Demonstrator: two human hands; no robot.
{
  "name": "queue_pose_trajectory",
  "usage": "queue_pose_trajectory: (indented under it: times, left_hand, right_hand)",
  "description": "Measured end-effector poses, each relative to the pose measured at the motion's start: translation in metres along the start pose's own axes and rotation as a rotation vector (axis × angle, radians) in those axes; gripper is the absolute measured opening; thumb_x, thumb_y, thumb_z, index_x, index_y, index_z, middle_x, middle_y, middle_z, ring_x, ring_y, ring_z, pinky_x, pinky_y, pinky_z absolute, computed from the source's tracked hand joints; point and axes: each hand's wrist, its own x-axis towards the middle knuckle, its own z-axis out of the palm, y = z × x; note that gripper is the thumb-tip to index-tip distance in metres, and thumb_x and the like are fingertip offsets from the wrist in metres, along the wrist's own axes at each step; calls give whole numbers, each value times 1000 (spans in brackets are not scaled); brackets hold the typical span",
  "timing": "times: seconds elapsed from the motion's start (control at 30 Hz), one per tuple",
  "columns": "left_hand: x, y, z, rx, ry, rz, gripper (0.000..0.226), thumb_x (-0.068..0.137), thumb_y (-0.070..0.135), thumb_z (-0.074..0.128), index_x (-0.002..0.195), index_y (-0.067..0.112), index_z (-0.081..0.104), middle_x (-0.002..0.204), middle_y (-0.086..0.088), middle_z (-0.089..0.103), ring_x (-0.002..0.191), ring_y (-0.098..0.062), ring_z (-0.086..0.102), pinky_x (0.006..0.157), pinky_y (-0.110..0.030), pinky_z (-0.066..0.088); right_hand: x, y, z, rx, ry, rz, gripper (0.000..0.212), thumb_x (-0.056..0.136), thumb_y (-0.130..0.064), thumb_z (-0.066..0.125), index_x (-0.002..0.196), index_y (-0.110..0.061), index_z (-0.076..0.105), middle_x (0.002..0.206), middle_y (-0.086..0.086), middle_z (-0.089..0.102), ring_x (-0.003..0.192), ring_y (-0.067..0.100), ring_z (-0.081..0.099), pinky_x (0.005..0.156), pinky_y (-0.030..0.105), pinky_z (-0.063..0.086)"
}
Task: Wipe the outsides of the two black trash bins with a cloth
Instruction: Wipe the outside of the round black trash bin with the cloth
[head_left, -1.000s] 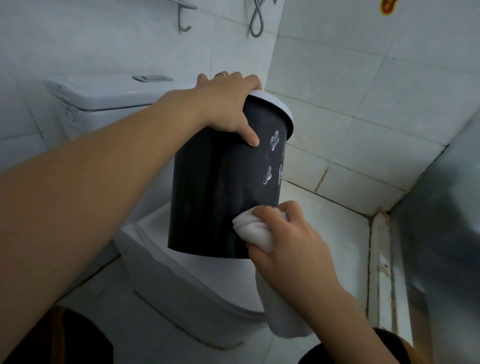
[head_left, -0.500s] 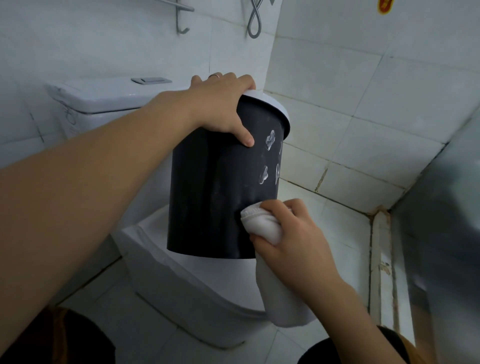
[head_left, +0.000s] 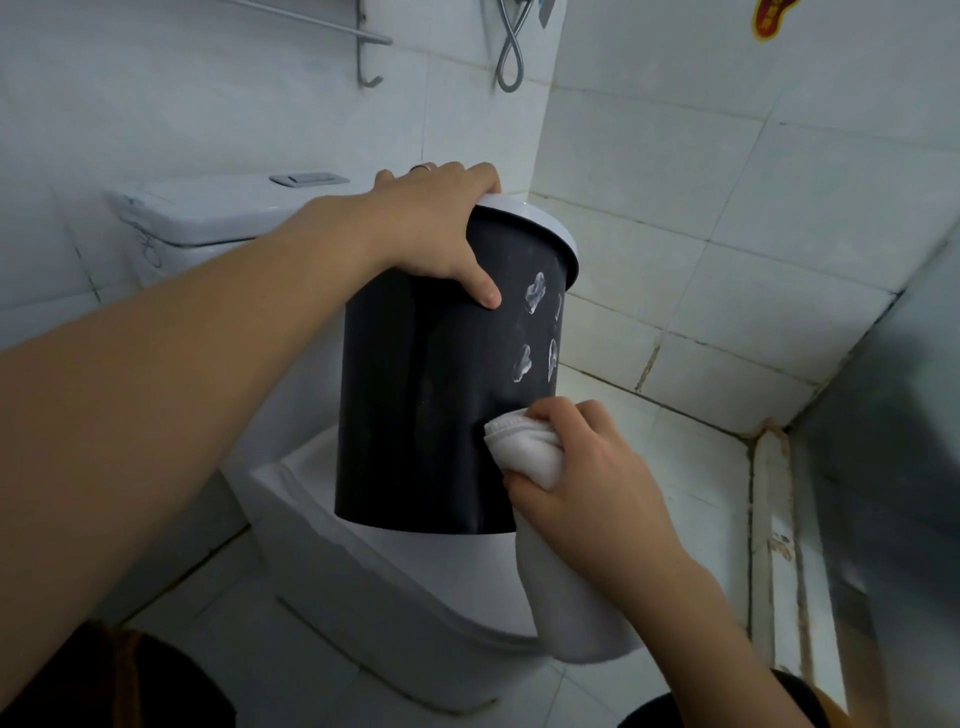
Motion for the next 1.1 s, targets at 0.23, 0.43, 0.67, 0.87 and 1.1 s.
queue_pose_trajectory:
  times: [0.23, 0.43, 0.67, 0.87, 1.1]
  left_hand:
    - [4, -1, -9, 119, -23, 3, 89, 57, 70, 79, 121, 19, 42, 119, 2, 48, 115, -26, 46, 93, -46, 34]
    - [7, 3, -15, 123, 25, 65, 65, 73, 72, 64, 124, 35, 49, 98, 3, 55, 93, -24, 50, 77, -35, 36]
    - [11, 0, -16, 48, -19, 98, 44, 71, 60, 75, 94, 31, 50, 87, 12, 53, 88, -21, 50, 71, -33, 36]
    - [11, 0, -12, 19, 3, 104, 45, 71, 57, 77, 96, 26, 55, 79, 14, 48, 88, -22, 51, 73, -34, 39]
    - [9, -4, -13, 8, 2, 113, 44, 70, 58, 77, 92, 29, 53, 80, 14, 50, 87, -23, 52, 70, -34, 37]
  right_hand:
    - [6, 1, -5, 8, 3, -15, 40, 79, -42, 63, 118, -44, 51, 110, -16, 45, 87, 12, 56, 66, 23, 42]
    - [8, -5, -8, 10, 3, -74, 38, 79, -42, 63, 115, -48, 52, 108, -18, 45, 87, 9, 56, 69, 24, 46]
    - [8, -6, -6, -3, 48, -81, 38, 80, -42, 61, 117, -46, 51, 107, -18, 45, 85, 10, 56, 68, 25, 46]
    - [17, -12, -10, -60, 95, -83, 35, 80, -43, 61, 114, -41, 55, 106, -11, 49, 81, 19, 58, 64, 30, 44]
    - [14, -17, -7, -93, 85, -81, 34, 79, -42, 60, 112, -42, 54, 106, -11, 47, 80, 21, 57, 61, 34, 48]
